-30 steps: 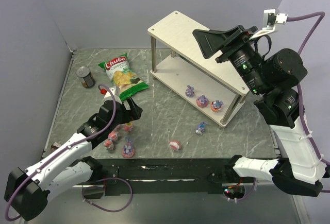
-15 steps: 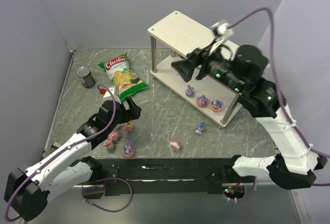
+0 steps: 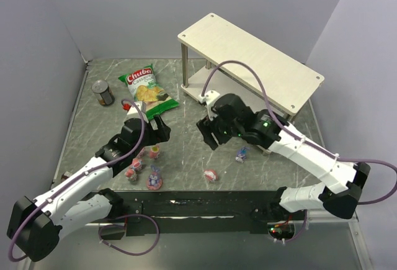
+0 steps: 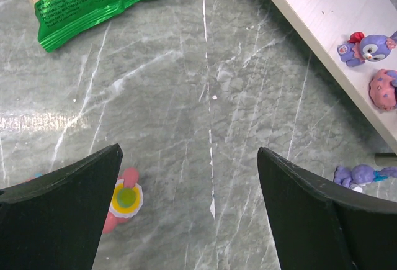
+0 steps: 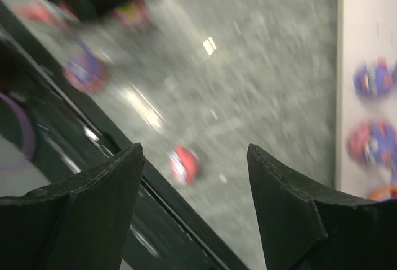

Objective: Place and organize the plastic toys onto the shelf

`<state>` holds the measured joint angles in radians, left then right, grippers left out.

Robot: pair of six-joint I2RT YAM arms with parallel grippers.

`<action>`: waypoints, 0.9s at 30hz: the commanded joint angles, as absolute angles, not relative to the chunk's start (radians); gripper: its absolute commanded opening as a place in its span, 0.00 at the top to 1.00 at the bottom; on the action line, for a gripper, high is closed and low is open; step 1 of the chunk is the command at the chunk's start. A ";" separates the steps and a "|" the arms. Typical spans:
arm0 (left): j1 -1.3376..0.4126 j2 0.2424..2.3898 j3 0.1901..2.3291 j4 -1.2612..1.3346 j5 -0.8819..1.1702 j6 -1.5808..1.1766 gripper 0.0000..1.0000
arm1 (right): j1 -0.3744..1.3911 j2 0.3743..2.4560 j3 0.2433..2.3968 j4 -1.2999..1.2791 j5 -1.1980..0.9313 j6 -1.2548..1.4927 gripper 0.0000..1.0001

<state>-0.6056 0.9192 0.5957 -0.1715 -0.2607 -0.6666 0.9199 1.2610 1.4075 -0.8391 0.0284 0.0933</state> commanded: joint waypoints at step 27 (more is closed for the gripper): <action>-0.597 1.012 0.649 -0.051 -0.215 -0.629 0.04 | 0.680 1.348 1.011 -0.815 0.209 -0.118 0.44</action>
